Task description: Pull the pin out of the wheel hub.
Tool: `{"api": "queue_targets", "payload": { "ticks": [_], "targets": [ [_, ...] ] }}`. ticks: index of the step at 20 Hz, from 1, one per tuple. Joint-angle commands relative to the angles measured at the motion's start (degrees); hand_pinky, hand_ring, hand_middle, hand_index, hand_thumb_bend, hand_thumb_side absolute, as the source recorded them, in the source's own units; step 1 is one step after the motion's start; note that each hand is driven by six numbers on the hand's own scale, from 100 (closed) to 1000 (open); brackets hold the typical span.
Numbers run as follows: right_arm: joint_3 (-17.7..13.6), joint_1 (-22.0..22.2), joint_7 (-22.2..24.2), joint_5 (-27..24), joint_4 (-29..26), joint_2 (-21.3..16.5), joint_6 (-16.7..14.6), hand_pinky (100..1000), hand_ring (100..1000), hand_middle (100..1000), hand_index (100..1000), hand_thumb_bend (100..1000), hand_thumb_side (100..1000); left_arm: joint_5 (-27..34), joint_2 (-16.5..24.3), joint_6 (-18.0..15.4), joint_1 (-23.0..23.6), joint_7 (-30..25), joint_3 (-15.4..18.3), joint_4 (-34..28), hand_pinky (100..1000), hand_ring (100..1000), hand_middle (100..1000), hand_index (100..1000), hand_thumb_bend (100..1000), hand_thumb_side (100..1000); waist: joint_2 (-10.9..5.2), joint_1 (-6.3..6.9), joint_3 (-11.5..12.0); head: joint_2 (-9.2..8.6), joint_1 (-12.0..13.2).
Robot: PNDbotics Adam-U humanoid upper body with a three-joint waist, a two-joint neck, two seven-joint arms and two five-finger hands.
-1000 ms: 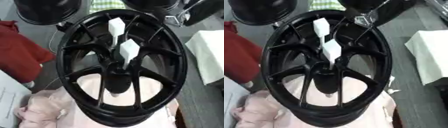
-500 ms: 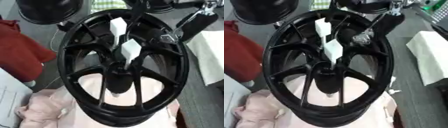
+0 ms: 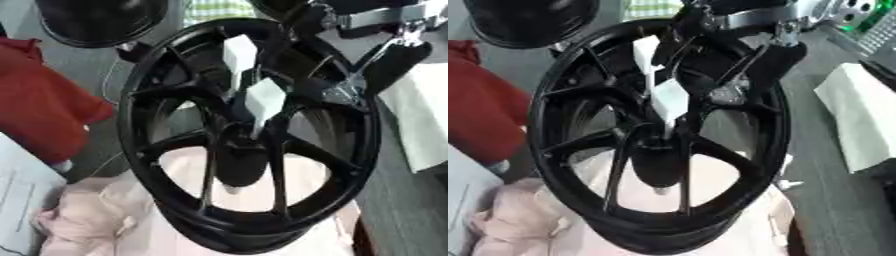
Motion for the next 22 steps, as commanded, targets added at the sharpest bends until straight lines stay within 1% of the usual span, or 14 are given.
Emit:
{"api": "queue_targets", "payload": {
  "ticks": [1,10,20,22],
  "targets": [
    [0.45,-1.36,0.24,1.9,-0.7,-0.54,0.85,887,855,728,894,100,265,-0.16,1.85,-0.07,-0.78,-0.36,-0.02,-0.65,604,630,528,759,100,785,0.17,-0.55,0.12,-0.03,0.24],
    [2.58,-2.88,-0.05,2.72,-0.7,1.53,4.76,892,886,764,912,100,265,-0.21,1.76,0.03,-0.79,-0.77,-0.19,-0.58,604,630,529,759,100,788,0.39,-0.5,0.17,0.02,0.63],
    [3.63,-3.19,0.6,3.29,-0.7,2.49,6.77,891,901,778,917,100,398,-0.23,1.68,0.0,-0.88,-1.01,-0.22,-0.58,605,629,528,758,100,789,0.86,-0.39,0.24,-0.04,0.74],
    [3.7,-3.13,0.67,3.57,-0.7,2.61,7.09,891,901,778,917,100,413,-0.27,1.67,0.0,-0.91,-1.04,-0.21,-0.61,605,629,528,758,100,790,1.04,-0.4,0.26,-0.01,0.72]
  ]
}}
